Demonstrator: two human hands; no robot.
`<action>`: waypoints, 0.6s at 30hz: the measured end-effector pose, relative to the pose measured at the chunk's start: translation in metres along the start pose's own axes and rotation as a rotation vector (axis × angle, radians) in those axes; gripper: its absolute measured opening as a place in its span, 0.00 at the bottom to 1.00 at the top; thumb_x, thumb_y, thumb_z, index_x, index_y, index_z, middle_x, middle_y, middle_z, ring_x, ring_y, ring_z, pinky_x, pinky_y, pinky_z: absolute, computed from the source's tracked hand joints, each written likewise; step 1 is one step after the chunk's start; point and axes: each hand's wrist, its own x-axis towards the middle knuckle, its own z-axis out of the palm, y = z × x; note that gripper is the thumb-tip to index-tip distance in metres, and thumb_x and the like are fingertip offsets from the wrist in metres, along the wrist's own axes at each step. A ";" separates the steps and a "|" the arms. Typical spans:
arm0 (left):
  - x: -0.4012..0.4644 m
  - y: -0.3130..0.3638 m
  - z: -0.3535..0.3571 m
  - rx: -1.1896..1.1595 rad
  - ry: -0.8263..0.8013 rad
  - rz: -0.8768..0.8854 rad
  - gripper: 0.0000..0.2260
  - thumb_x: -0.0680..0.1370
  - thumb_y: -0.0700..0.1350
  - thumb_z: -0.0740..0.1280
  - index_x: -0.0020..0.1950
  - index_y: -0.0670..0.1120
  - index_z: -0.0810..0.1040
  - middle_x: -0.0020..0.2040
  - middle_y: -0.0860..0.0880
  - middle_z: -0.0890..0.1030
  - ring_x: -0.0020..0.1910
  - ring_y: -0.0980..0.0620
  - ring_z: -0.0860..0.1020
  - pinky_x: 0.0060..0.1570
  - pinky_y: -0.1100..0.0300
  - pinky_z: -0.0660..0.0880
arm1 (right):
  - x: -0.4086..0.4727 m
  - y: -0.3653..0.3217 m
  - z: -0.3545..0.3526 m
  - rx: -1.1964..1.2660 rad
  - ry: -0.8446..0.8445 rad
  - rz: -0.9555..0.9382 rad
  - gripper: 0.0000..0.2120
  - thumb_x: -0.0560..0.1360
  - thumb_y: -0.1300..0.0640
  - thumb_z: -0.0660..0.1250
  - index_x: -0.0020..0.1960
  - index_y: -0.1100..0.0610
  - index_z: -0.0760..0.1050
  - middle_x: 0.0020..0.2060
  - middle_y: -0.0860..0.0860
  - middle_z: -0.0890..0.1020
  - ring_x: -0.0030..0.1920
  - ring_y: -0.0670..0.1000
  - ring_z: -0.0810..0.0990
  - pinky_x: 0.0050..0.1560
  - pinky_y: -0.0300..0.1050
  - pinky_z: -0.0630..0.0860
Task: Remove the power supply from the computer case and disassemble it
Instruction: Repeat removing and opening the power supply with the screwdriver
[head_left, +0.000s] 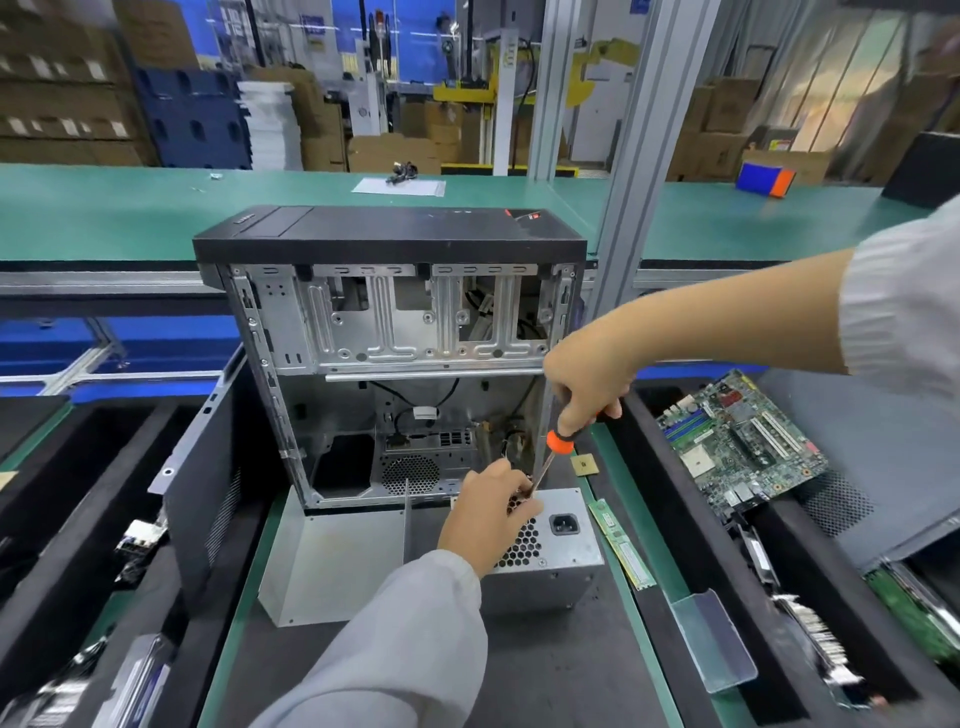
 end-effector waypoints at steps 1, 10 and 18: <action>0.000 0.000 0.000 -0.003 -0.012 -0.012 0.09 0.79 0.52 0.68 0.50 0.46 0.79 0.45 0.54 0.71 0.46 0.49 0.68 0.49 0.56 0.70 | -0.003 -0.004 0.004 -0.249 0.140 -0.069 0.16 0.78 0.47 0.61 0.47 0.60 0.76 0.35 0.52 0.79 0.31 0.51 0.74 0.29 0.39 0.68; -0.003 0.001 0.001 -0.007 0.019 -0.026 0.10 0.82 0.50 0.63 0.47 0.47 0.78 0.44 0.53 0.73 0.45 0.48 0.71 0.50 0.57 0.69 | -0.017 -0.028 0.014 -0.828 0.675 -0.404 0.02 0.77 0.60 0.63 0.46 0.58 0.73 0.46 0.53 0.77 0.41 0.53 0.74 0.33 0.43 0.66; -0.007 0.005 0.002 0.018 0.050 -0.001 0.06 0.81 0.49 0.64 0.47 0.48 0.78 0.44 0.55 0.72 0.43 0.51 0.67 0.49 0.57 0.70 | -0.004 -0.008 -0.017 0.239 -0.316 0.193 0.21 0.81 0.43 0.55 0.49 0.61 0.74 0.33 0.51 0.73 0.19 0.45 0.63 0.19 0.34 0.58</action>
